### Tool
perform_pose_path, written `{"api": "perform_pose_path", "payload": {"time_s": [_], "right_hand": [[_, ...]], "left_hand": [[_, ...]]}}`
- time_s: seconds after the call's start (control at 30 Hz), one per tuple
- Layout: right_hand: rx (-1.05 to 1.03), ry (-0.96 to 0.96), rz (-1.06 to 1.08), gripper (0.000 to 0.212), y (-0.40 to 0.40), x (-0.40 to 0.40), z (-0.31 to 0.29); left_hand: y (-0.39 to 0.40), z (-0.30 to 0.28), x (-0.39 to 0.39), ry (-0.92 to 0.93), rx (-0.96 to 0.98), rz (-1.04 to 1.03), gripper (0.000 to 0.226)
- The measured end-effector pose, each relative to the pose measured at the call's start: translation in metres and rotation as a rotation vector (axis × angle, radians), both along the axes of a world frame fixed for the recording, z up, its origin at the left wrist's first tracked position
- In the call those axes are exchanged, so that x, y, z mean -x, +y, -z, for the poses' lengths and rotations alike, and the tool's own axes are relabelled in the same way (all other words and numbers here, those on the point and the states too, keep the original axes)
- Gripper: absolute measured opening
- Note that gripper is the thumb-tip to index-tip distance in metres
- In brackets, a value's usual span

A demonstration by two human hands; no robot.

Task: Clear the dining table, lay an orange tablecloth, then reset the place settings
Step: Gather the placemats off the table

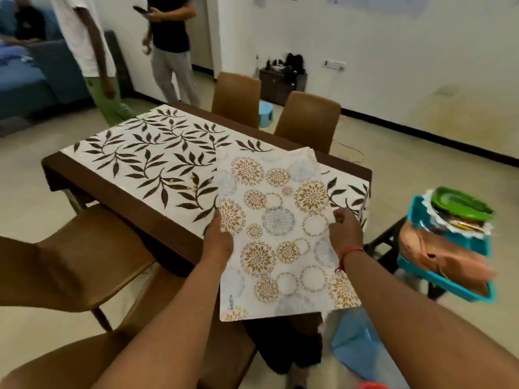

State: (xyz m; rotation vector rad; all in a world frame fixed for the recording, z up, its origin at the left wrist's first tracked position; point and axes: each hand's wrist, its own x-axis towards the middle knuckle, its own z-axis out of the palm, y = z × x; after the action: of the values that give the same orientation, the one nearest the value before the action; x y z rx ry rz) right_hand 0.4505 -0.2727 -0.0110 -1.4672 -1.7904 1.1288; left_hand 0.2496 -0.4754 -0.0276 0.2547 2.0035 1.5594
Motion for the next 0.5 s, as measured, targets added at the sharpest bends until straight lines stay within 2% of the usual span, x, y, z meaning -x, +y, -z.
{"api": "perform_pose_path", "payload": {"time_s": [0.17, 0.37, 0.5], "right_hand": [[0.044, 0.049, 0.125, 0.041, -0.036, -0.077, -0.015], [0.067, 0.130, 0.291, 0.037, -0.070, -0.188, -0.029], [0.027, 0.123, 0.470, 0.035, -0.090, -0.292, -0.028]], "left_hand": [[-0.008, -0.012, -0.048, 0.008, 0.009, 0.137, 0.078], [0.022, -0.010, -0.135, 0.097, 0.012, 0.324, 0.072], [0.048, -0.011, -0.225, 0.105, -0.057, 0.513, 0.068]]}}
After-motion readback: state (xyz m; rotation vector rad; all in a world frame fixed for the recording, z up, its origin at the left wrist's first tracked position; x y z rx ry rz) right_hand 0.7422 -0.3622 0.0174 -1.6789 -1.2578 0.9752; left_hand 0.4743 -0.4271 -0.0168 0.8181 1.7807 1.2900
